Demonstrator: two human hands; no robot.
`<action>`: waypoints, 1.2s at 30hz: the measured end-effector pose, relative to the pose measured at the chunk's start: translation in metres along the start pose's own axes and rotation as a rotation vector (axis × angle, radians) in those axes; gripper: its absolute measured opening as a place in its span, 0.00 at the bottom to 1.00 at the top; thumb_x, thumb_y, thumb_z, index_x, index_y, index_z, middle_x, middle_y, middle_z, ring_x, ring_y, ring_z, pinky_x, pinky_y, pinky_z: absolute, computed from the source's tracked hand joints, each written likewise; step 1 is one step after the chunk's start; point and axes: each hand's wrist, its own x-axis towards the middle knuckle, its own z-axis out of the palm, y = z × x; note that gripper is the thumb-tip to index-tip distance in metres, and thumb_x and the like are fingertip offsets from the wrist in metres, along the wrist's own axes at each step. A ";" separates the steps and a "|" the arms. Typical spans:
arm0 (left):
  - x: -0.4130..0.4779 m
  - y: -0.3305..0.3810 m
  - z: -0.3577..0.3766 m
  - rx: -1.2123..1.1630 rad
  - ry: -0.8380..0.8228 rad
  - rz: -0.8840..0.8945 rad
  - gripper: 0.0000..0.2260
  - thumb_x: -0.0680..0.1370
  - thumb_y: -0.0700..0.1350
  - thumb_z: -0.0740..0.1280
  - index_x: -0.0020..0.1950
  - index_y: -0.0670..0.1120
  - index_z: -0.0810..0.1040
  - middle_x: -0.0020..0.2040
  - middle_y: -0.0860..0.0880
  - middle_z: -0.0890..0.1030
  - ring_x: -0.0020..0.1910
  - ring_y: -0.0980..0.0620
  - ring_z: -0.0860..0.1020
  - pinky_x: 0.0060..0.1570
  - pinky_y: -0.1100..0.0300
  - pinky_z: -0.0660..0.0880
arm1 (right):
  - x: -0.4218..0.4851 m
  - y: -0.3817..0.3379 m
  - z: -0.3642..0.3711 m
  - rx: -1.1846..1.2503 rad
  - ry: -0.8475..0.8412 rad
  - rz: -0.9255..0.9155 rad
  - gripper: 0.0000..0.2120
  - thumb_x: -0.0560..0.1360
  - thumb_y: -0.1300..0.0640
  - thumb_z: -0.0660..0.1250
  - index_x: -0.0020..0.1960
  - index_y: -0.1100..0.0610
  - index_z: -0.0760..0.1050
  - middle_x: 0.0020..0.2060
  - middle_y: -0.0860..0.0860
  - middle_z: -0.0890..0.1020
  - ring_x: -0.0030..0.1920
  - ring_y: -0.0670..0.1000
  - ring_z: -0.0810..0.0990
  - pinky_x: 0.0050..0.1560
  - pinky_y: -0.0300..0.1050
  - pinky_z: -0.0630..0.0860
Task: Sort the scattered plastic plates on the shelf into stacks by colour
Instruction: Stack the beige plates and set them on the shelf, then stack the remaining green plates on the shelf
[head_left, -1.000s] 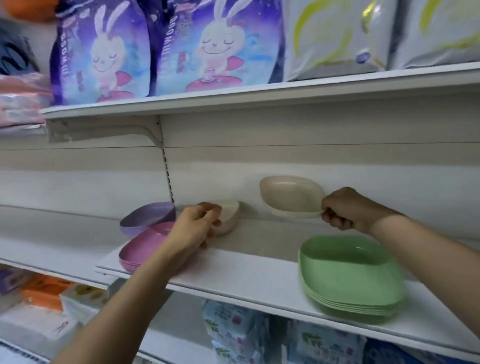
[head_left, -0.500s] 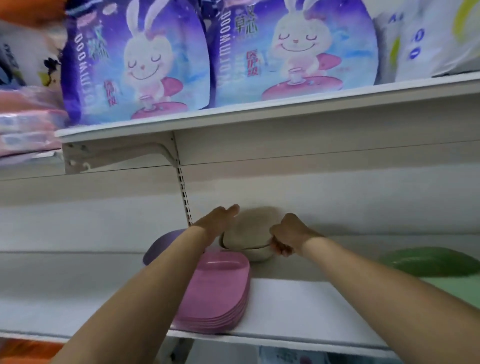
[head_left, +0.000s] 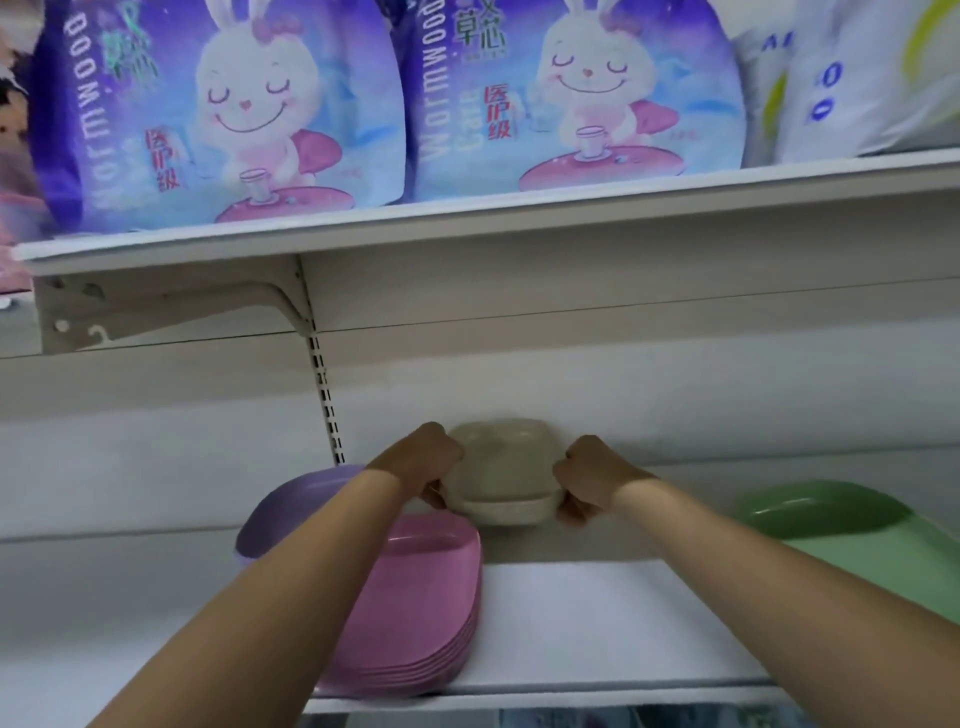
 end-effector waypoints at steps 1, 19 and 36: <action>-0.001 0.004 0.002 -0.033 -0.016 0.017 0.06 0.79 0.34 0.61 0.52 0.33 0.74 0.47 0.35 0.79 0.45 0.37 0.81 0.48 0.42 0.81 | -0.006 0.002 -0.010 -0.007 0.022 -0.008 0.09 0.73 0.67 0.55 0.37 0.68 0.71 0.24 0.62 0.78 0.25 0.58 0.78 0.29 0.45 0.78; -0.092 0.017 0.101 0.487 -0.059 0.159 0.18 0.76 0.30 0.59 0.66 0.37 0.68 0.63 0.36 0.72 0.55 0.37 0.77 0.41 0.48 0.82 | -0.144 0.055 -0.097 -0.299 0.077 -0.107 0.10 0.78 0.61 0.60 0.52 0.63 0.78 0.30 0.58 0.82 0.19 0.49 0.73 0.25 0.40 0.72; -0.198 0.058 0.224 0.345 0.358 0.750 0.25 0.80 0.59 0.54 0.71 0.47 0.69 0.64 0.45 0.75 0.64 0.45 0.72 0.61 0.51 0.69 | -0.249 0.185 -0.194 -0.435 0.469 -0.346 0.16 0.80 0.47 0.59 0.64 0.51 0.73 0.60 0.46 0.76 0.59 0.48 0.75 0.58 0.47 0.72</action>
